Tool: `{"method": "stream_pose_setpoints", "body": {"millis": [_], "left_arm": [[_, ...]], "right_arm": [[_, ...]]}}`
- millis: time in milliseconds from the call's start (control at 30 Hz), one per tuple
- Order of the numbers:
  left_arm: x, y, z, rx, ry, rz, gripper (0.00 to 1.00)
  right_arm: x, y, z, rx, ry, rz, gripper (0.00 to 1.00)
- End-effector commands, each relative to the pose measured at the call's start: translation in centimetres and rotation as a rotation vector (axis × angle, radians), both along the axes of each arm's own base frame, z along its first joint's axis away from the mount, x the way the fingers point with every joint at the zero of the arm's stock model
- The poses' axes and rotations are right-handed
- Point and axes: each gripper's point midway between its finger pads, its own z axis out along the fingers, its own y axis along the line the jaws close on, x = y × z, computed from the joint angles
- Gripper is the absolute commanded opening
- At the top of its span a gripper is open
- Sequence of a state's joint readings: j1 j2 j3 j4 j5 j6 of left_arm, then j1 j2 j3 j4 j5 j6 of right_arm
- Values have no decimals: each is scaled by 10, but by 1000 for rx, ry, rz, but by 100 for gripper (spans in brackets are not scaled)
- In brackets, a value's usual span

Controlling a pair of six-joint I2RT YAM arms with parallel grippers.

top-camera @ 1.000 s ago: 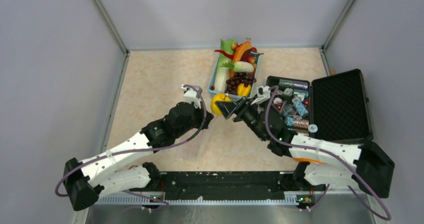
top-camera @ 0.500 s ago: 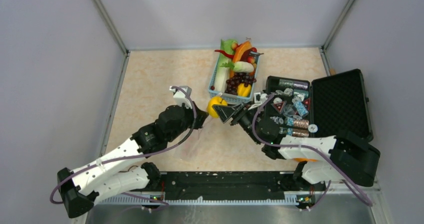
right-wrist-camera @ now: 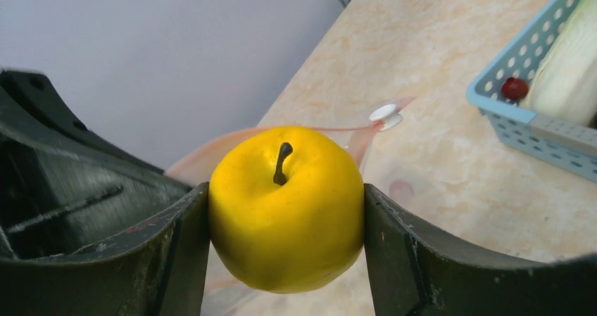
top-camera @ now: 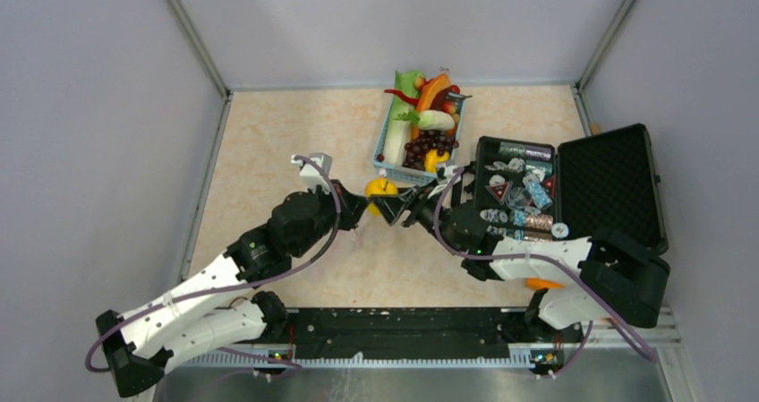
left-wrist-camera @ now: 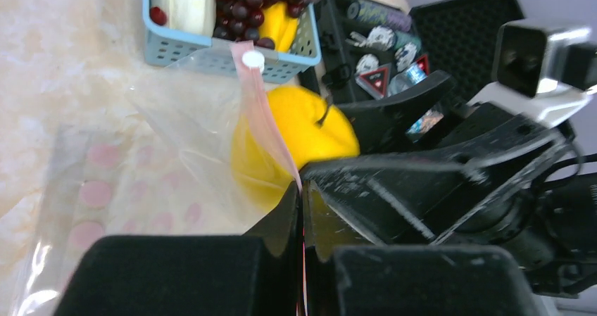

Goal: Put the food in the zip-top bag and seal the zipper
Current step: Place the fake fruit in the bin.

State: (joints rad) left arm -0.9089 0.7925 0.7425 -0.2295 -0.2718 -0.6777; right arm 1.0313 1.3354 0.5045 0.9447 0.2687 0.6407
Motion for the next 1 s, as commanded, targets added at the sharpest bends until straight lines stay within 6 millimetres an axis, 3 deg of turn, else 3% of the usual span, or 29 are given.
{"method": "stream_pose_setpoints", "body": {"millis": [0,267,400,467,633,700,900,967], "left_arm": [[7,-11,44,-118,-94,-6,0],[6,-8,34,-76,-79,-3,0],[7,-9,29,-49,-63,-5,0],[5,-11,22,-35,-46,-18,0],[2,-22,14,-44,-20,-65,0],[2,-23,16,-48,-26,-70,0],[4,-28,18,-39,-32,-82,0],[4,-30,17,-44,-31,-90,0]], "right_arm": [[-23,28,2,-52,-52,160,28],[-12,26,-12,-227,-53,118,32],[-1,9,-8,-226,23,11,34],[5,3,3,-163,79,-9,36],[-1,12,29,3,136,114,36],[-3,16,25,-5,180,129,37],[-11,19,10,1,243,168,58],[-8,17,2,-24,267,148,59]]}}
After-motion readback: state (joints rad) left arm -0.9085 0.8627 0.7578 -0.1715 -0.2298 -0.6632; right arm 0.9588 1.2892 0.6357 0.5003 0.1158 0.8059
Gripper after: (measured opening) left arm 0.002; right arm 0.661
